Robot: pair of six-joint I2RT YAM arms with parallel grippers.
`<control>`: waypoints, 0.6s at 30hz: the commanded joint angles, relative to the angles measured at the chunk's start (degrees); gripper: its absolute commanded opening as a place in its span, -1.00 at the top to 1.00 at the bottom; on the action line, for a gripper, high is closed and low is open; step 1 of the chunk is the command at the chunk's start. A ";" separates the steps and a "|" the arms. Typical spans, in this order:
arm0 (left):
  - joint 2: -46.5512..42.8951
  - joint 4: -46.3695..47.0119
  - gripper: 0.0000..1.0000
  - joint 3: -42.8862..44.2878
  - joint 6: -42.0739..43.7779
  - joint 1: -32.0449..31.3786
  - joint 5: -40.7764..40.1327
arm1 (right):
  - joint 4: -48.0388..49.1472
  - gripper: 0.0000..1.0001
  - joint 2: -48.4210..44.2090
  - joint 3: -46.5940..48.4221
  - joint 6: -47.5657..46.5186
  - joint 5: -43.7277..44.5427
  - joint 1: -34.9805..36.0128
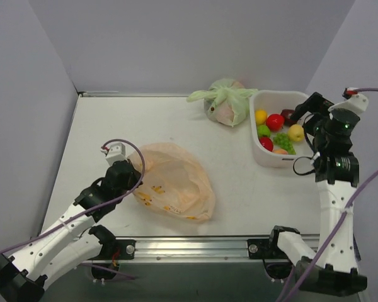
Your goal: Untie the knot of the plastic bag and take out the fruit
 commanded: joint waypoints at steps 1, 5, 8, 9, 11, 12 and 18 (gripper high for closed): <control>0.70 0.42 1.00 4.76 3.05 5.70 1.50 | -1.65 -1.00 -9.54 -3.91 3.88 -7.17 0.34; 2.45 0.68 1.00 5.29 2.79 14.74 4.65 | 0.37 -1.00 -19.04 -10.68 7.49 -13.76 0.95; 3.07 1.56 0.96 4.50 2.00 17.83 6.50 | -0.59 -1.00 -24.93 -14.90 7.32 -17.54 0.95; 3.16 2.52 0.85 4.06 2.00 19.58 7.47 | -1.55 -1.00 -27.46 -15.62 6.10 -18.86 1.04; 2.90 2.70 0.57 3.54 2.26 20.91 7.74 | -4.09 -1.00 -31.07 -17.20 4.34 -19.66 2.78; 2.64 2.53 0.46 3.62 2.52 22.14 8.09 | -4.72 -1.00 -32.22 -17.81 3.11 -19.31 3.41; -4.21 -3.43 -0.53 6.08 4.89 23.03 6.95 | -11.22 -1.00 -40.40 -19.14 -1.20 -14.49 8.23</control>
